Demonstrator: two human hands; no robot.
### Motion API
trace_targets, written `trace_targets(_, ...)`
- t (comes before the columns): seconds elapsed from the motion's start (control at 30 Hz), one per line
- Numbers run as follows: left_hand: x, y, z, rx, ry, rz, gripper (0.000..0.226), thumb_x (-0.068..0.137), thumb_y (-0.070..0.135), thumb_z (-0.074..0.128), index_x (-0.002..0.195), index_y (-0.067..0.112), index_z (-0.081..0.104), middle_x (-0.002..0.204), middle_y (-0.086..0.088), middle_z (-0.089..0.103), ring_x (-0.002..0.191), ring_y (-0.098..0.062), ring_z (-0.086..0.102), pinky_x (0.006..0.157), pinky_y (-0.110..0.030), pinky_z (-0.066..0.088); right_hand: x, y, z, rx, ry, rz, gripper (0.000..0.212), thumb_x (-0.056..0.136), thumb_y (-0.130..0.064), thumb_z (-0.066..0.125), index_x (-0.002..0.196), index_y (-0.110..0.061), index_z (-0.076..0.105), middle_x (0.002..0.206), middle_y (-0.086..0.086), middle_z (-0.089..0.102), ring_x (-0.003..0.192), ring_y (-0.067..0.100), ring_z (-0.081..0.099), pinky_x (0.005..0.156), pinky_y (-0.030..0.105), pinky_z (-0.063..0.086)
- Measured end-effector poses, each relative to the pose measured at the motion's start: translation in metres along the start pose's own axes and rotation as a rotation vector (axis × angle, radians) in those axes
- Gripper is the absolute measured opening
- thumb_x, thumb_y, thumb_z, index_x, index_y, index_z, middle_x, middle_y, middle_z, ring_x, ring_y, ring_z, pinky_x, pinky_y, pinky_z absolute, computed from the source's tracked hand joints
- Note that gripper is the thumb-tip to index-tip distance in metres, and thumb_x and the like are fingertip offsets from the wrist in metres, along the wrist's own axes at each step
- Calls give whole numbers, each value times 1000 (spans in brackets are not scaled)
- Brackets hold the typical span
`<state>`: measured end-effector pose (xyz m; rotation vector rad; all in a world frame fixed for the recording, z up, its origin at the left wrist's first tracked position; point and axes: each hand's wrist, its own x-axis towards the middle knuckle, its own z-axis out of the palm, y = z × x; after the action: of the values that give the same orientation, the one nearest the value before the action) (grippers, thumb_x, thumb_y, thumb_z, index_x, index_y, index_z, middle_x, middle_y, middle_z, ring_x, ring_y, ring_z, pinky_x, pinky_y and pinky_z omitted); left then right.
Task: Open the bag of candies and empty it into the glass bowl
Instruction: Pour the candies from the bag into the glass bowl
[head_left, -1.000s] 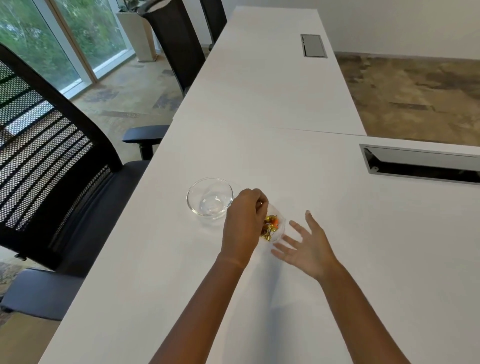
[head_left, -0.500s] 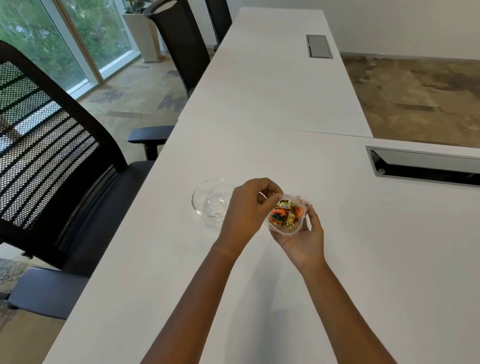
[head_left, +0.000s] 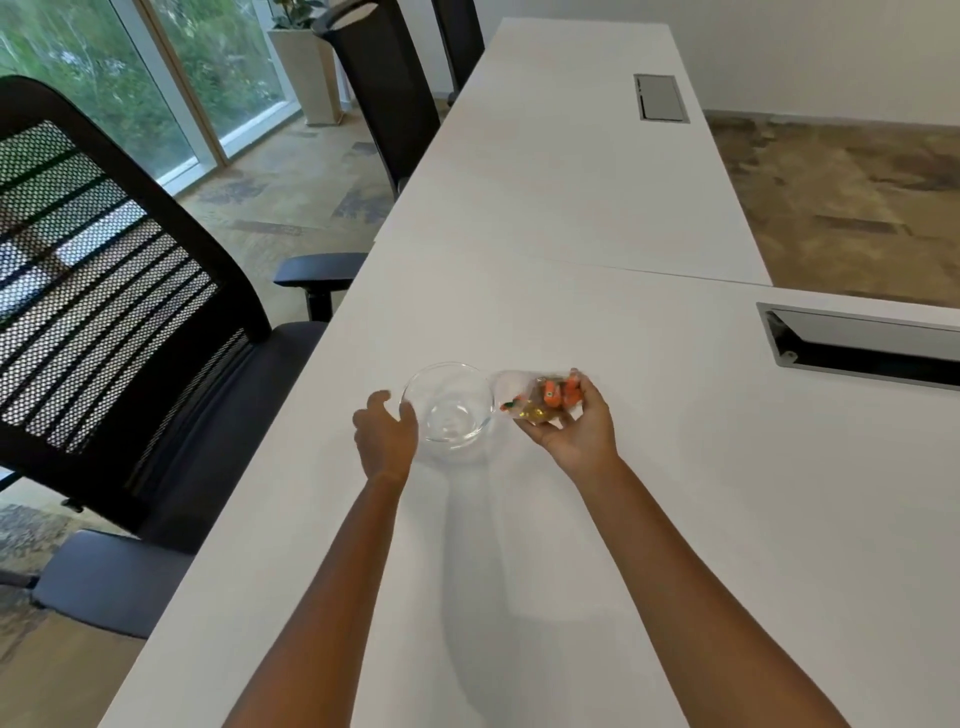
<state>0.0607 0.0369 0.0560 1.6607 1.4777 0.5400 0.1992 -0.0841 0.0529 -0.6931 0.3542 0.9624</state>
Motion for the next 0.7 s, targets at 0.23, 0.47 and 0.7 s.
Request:
trace_targets(0.23,12,-11,17,-203,-65,-152,32,94,15,38,106,-6,59,111,-29,62,80,-47,66,68,-43,56,17,17,38,-280,73,-15,20,84,-29,57,99,-15,53,83,8,65,87,28,61,89,54,47)
trace_targets(0.47,11,-11,18,-204,-39,-161,24,94,16,39,86,8,60,72,-13,60,27,-12,53,73,-40,59,16,30,61,-473,85,-98,12,84,-22,56,76,-26,63,94,0,57,80,19,58,87,43,48)
trace_targets(0.7,10,-12,17,-210,-48,-151,30,95,17,40,103,-1,62,80,-15,61,40,-21,57,79,-44,58,16,38,69,-656,-5,-287,11,78,-5,62,77,-12,71,64,-14,64,77,7,56,80,26,42)
